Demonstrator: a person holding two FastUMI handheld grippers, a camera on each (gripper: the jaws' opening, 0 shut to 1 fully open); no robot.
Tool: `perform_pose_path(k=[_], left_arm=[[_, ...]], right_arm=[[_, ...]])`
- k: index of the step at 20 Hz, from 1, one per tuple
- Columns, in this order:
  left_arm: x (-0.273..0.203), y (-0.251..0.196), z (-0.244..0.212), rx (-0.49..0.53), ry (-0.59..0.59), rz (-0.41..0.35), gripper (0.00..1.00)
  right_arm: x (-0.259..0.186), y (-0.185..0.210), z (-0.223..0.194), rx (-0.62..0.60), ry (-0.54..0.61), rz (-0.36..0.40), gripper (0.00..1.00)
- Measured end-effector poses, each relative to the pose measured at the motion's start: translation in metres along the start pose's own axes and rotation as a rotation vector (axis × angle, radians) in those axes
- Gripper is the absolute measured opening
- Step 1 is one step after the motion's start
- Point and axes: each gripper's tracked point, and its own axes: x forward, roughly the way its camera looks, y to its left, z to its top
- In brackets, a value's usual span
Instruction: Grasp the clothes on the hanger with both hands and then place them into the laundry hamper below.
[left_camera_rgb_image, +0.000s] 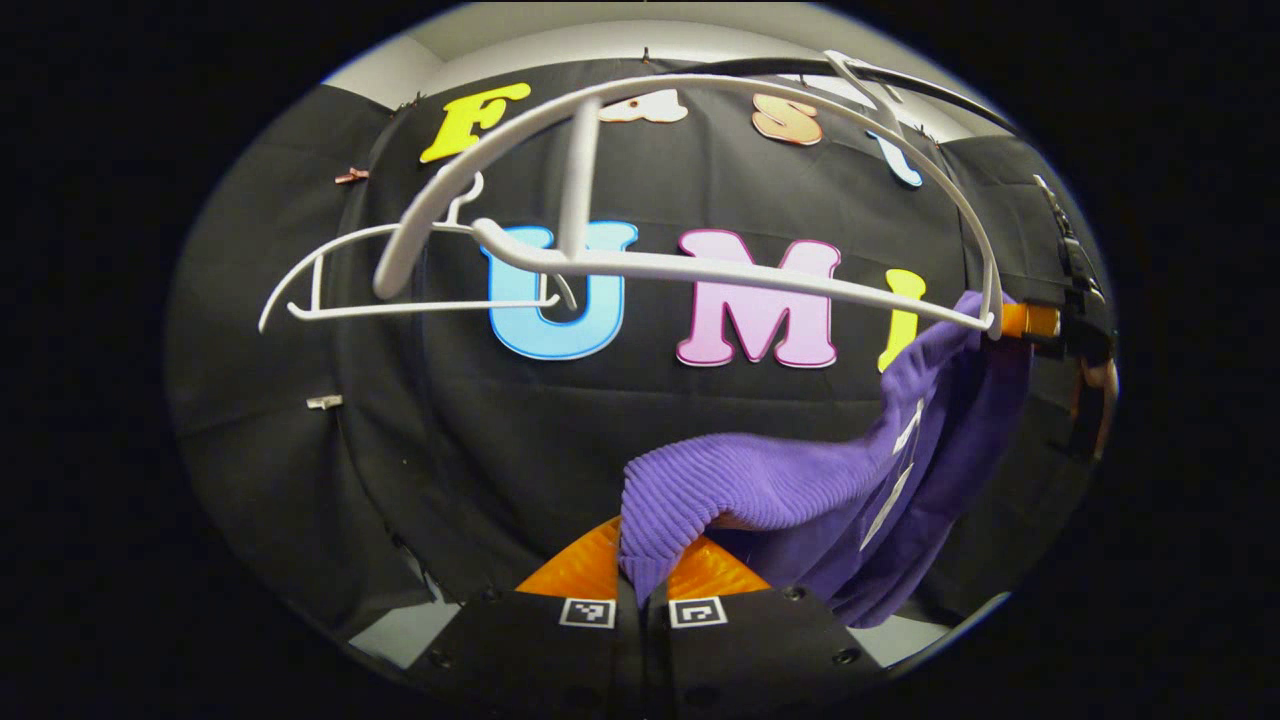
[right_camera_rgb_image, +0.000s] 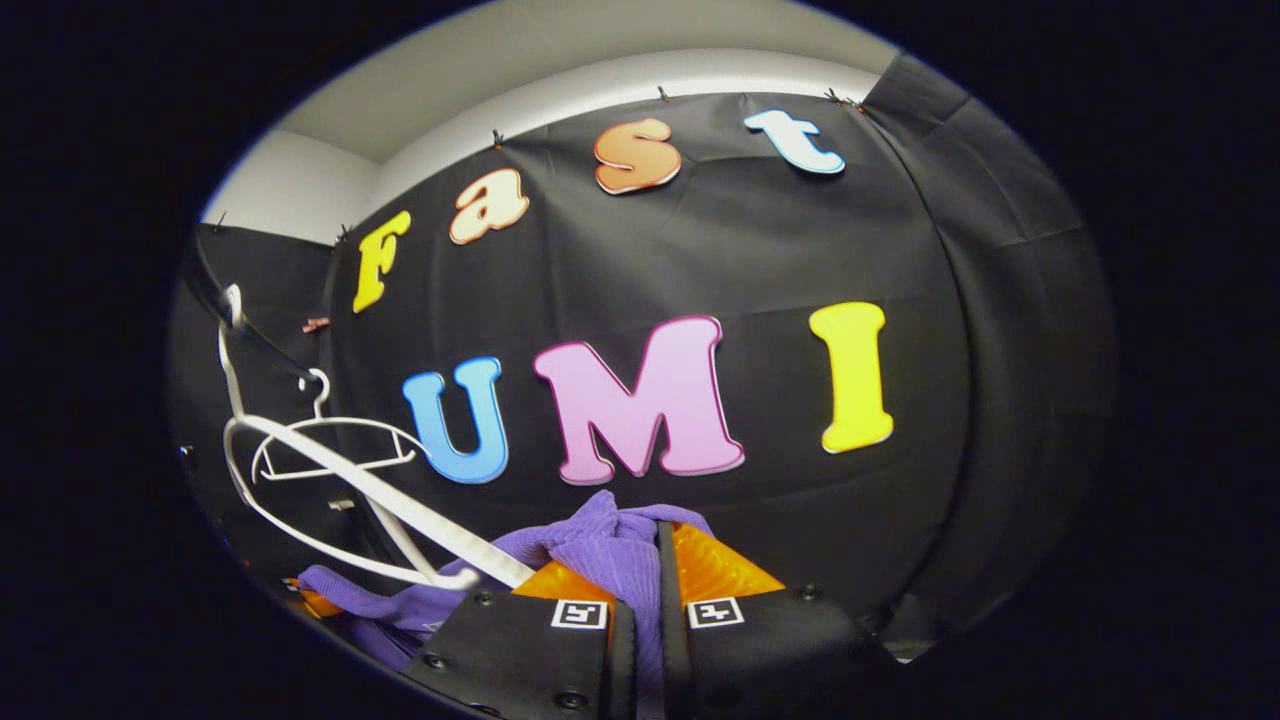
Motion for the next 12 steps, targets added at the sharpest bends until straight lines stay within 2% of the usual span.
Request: perform_pose_path(k=[2,6,9,12], left_arm=[[-0.001,-0.013,-0.013,-0.042,0.047,-0.023,0.05],[-0.02,-0.031,-0.053,-0.066,0.144,-0.058,0.05],[-0.036,-0.047,-0.088,-0.084,0.241,-0.105,0.06],[-0.052,-0.057,-0.121,-0.096,0.342,-0.129,0.05]], right_arm=[[-0.012,0.004,-0.034,0.02,0.08,0.005,0.14],[-0.049,0.037,-0.108,0.067,0.253,0.066,0.15],[-0.081,0.073,-0.155,0.094,0.378,0.136,0.15],[-0.112,0.109,-0.197,0.07,0.491,0.213,0.15]])
